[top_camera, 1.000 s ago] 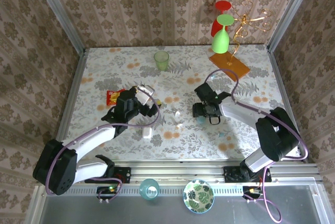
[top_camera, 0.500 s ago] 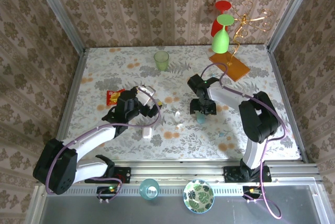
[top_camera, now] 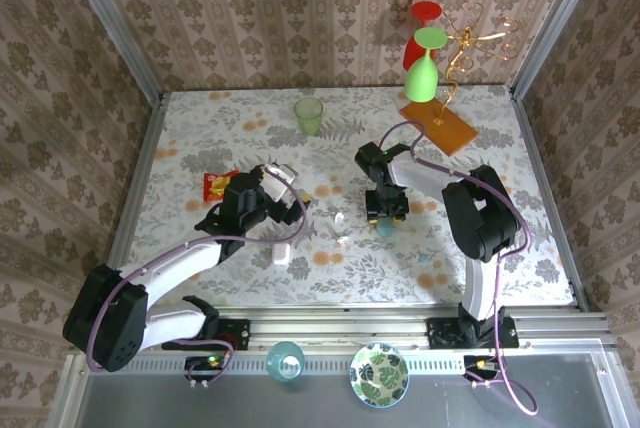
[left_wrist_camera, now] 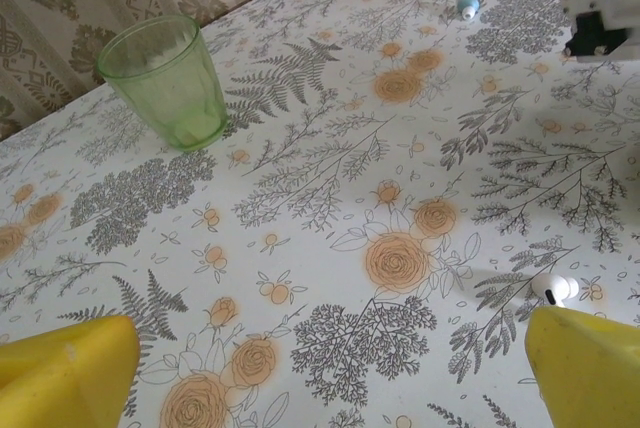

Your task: Insert wireless bluetooth earbuds into charging case

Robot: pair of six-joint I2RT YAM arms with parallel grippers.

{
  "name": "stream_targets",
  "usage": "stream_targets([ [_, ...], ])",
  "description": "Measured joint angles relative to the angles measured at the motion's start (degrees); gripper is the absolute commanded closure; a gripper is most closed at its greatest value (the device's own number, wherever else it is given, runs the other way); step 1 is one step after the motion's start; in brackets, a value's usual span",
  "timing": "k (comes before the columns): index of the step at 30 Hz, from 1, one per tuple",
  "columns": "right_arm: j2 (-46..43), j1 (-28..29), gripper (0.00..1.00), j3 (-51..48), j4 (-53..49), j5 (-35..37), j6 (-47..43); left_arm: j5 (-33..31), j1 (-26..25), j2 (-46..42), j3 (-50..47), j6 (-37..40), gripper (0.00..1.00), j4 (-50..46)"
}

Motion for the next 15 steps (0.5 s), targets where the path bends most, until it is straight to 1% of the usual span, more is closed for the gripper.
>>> stream_targets([
  [4, 0.0, -0.3, 0.64, 0.3, -0.3, -0.2, -0.3, 0.6, -0.3, 0.3, -0.1, 0.0, 0.00, 1.7],
  [7, 0.0, -0.5, 0.65, 0.3, -0.3, -0.6, -0.2, 0.9, -1.6, 1.0, -0.9, 0.9, 0.00, 4.3],
  [11, -1.8, -1.5, 0.64, 0.2, 0.2, -2.7, 1.1, 0.9, -5.2, 2.9, -2.5, 3.7, 0.00, 9.4],
  [15, -7.1, -4.2, 0.64, -0.8, 2.6, -6.9, 3.8, 0.1, -10.2, 6.6, -3.5, 7.8, 0.00, 16.5],
])
